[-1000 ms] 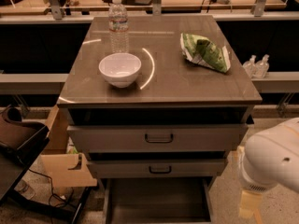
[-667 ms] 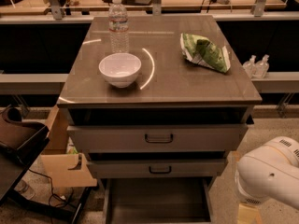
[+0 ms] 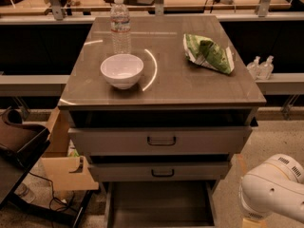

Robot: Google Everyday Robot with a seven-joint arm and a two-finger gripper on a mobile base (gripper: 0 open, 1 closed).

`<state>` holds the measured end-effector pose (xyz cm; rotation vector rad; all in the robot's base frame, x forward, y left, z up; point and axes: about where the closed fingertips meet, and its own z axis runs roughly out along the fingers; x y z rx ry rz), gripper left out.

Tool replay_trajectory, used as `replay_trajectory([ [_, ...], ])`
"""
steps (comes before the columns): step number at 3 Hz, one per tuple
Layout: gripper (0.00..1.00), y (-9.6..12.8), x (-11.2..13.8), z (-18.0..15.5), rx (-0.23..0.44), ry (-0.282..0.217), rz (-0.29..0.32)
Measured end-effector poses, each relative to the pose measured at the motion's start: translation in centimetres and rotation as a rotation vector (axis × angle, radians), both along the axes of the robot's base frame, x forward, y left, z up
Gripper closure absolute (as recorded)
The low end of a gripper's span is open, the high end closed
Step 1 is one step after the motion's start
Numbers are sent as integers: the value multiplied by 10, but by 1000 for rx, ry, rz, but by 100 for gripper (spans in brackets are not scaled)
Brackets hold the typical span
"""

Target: Close bottom drawer

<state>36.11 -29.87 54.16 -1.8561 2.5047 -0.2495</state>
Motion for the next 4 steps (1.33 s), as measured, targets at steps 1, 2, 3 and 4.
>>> replay_trajectory([
  [1,0,0,0,1,0,-1,0],
  [2,0,-12,-5,-30,62,13,-17],
  [3,0,-30,-17,-85,144,48,-31],
  [4,16,-39,-23,-131,175,107,-21],
])
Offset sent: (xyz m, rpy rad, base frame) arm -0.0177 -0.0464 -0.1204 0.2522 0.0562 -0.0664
